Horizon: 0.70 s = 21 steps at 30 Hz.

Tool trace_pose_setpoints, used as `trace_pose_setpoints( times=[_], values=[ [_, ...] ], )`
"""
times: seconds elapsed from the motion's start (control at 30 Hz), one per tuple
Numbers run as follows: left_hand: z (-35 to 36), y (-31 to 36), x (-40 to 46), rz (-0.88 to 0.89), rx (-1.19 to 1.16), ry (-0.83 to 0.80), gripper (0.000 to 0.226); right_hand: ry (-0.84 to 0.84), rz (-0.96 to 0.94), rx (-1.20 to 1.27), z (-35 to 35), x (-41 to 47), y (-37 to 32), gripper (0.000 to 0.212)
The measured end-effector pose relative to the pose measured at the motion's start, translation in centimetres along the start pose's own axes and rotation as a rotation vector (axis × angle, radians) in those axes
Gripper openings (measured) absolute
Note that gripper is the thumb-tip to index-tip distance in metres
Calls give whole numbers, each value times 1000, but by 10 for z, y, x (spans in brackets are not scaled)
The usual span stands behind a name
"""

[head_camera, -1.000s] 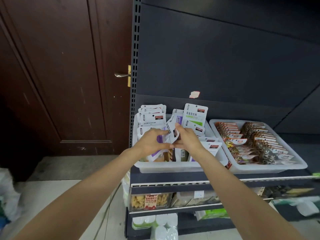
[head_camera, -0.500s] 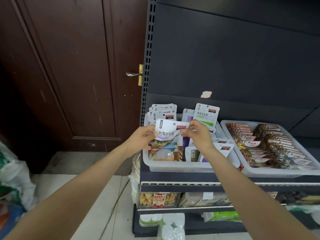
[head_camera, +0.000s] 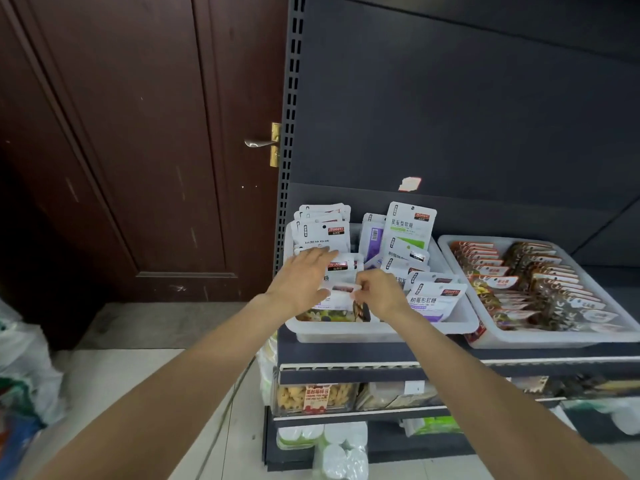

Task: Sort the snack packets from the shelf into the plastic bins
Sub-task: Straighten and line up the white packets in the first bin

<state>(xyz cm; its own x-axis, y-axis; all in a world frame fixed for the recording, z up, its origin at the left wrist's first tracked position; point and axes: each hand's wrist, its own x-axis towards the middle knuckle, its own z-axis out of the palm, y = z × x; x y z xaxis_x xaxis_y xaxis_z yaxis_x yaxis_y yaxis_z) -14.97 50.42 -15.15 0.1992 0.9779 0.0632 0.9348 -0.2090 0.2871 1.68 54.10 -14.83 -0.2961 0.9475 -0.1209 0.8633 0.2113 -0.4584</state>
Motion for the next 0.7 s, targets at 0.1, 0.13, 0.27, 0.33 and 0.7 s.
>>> trace_pose_setpoints(
  times=[0.1,0.13,0.27,0.33,0.7],
  values=[
    [6,4,8,-28,103,-86,75,-30,-81,54,-10,-4,9,7],
    [7,6,9,-37,119,-89,74,10,-104,71,-16,-4,12,13],
    [6,16,11,-73,142,-16,82,154,-90,-33,-52,9,43,36],
    [7,26,17,-35,114,-46,87,123,-68,-59,-60,20,64,44],
    [36,55,74,-140,367,-118,69,-53,-154,-298,-49,76,130,84]
  ],
)
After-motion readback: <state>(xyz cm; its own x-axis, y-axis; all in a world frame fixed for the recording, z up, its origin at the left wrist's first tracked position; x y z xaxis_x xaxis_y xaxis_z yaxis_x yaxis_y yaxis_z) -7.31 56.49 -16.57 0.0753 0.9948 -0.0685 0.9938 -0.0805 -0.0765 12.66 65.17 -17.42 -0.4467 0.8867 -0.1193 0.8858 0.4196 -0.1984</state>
